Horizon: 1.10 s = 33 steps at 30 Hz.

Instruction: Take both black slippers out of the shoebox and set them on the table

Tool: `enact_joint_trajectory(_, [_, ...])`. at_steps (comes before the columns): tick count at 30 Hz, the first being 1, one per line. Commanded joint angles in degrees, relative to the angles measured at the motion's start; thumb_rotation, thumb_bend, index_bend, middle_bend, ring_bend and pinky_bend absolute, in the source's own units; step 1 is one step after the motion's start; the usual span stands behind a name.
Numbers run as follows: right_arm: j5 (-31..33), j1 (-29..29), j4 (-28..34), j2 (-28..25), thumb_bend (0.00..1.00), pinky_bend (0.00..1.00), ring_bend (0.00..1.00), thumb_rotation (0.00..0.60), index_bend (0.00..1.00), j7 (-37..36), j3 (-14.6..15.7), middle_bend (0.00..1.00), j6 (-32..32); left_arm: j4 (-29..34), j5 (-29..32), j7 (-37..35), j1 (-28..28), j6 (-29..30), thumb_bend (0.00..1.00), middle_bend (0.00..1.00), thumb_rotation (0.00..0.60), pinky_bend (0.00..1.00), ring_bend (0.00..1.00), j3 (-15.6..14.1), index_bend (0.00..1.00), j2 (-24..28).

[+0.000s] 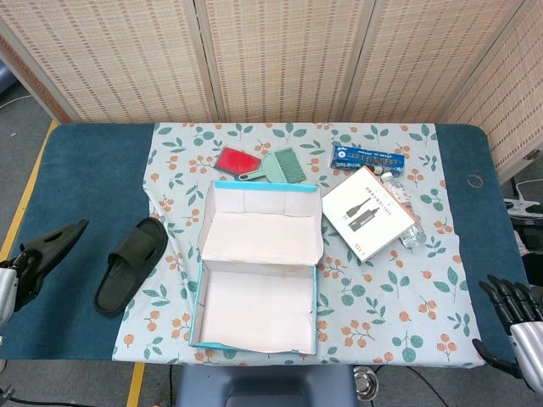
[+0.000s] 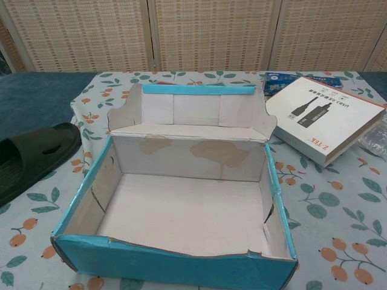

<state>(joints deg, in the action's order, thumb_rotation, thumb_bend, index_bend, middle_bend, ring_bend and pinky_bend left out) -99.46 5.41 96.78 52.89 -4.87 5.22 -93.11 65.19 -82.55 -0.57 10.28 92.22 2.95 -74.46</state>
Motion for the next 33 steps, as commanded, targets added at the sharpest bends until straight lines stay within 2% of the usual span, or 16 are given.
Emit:
enact_joint_trajectory(1, [-0.3, 0.0, 0.1, 0.0, 0.19, 0.0, 0.0, 0.58, 0.0, 0.2, 0.2, 0.0, 0.1, -9.2, 2.4, -0.6, -0.5, -1.5, 0.66, 0.73, 0.6, 0.77, 0.75, 1.8, 0.75, -7.1])
enact_joint_trajectory(7, [-0.4, 0.1, 0.0, -0.4, 0.19, 0.0, 0.0, 0.581, 0.0, -0.8, 0.3, 0.0, -0.3, -19.1, 2.3, -0.6, 1.3, -3.5, 0.64, 0.72, 0.6, 0.76, 0.74, 2.6, 0.74, -15.0])
enact_joint_trajectory(11, [-0.3, 0.1, -0.2, -0.5, 0.19, 0.0, 0.0, 0.581, 0.0, -1.2, 0.2, 0.0, -0.3, -22.6, 1.5, 0.2, 1.7, -2.9, 0.61, 0.65, 0.6, 0.72, 0.67, 2.6, 0.65, -18.5])
enact_joint_trajectory(13, [-0.2, 0.0, -0.2, -0.5, 0.19, 0.0, 0.0, 0.58, 0.0, -1.3, 0.3, 0.0, -0.2, -24.3, 1.6, 1.9, 1.8, -3.3, 0.58, 0.57, 0.6, 0.69, 0.59, 2.7, 0.54, -20.2])
enact_joint_trajectory(15, [-0.2, 0.0, -0.2, -0.5, 0.19, 0.0, 0.0, 0.581, 0.0, -1.4, 0.2, 0.0, -0.2, -25.0, 1.5, 2.7, 1.7, -3.9, 0.55, 0.43, 0.6, 0.62, 0.44, 2.4, 0.37, -21.1])
enact_joint_trajectory(16, [-0.1, 0.0, -0.2, -0.6, 0.19, 0.0, 0.0, 0.581, 0.0, -1.5, 0.2, 0.0, -0.2, -24.6, 1.6, 2.7, 1.4, -4.9, 0.53, 0.33, 0.6, 0.57, 0.35, 2.1, 0.27, -21.2])
enact_joint_trajectory(19, [0.1, 0.0, -0.2, -0.6, 0.19, 0.0, 0.0, 0.58, 0.0, -1.5, 0.2, 0.0, -0.2, -21.3, 1.5, 1.9, 0.9, -6.2, 0.48, 0.1, 0.6, 0.47, 0.12, 1.5, 0.04, -20.2])
enact_joint_trajectory(21, [0.0, 0.0, -0.2, -0.5, 0.19, 0.0, 0.0, 0.58, 0.0, -1.4, 0.2, 0.0, -0.1, -17.9, 2.0, 1.6, 0.4, -7.7, 0.44, 0.02, 0.6, 0.4, 0.03, 1.2, 0.0, -19.0])
enact_joint_trajectory(22, [0.0, 0.0, -0.2, -0.5, 0.19, 0.0, 0.0, 0.58, 0.0, -1.3, 0.2, 0.0, 0.0, -15.2, 2.1, 1.6, 0.2, -8.4, 0.42, 0.0, 0.6, 0.35, 0.0, 0.9, 0.0, -17.9])
enact_joint_trajectory(26, [0.0, 0.0, -0.1, -0.5, 0.19, 0.0, 0.0, 0.581, 0.0, -1.0, 0.3, 0.0, 0.1, -8.5, 1.5, 1.1, -0.3, -9.2, 0.39, 0.0, 0.6, 0.23, 0.0, 0.2, 0.0, -15.1])
enact_joint_trajectory(33, [0.0, 0.0, 0.0, -0.6, 0.19, 0.0, 0.0, 0.581, 0.0, -1.0, 0.3, 0.0, 0.1, 3.1, -1.0, -6.2, -0.5, -10.9, 0.33, 0.0, 0.6, 0.15, 0.0, -1.7, 0.0, -10.5])
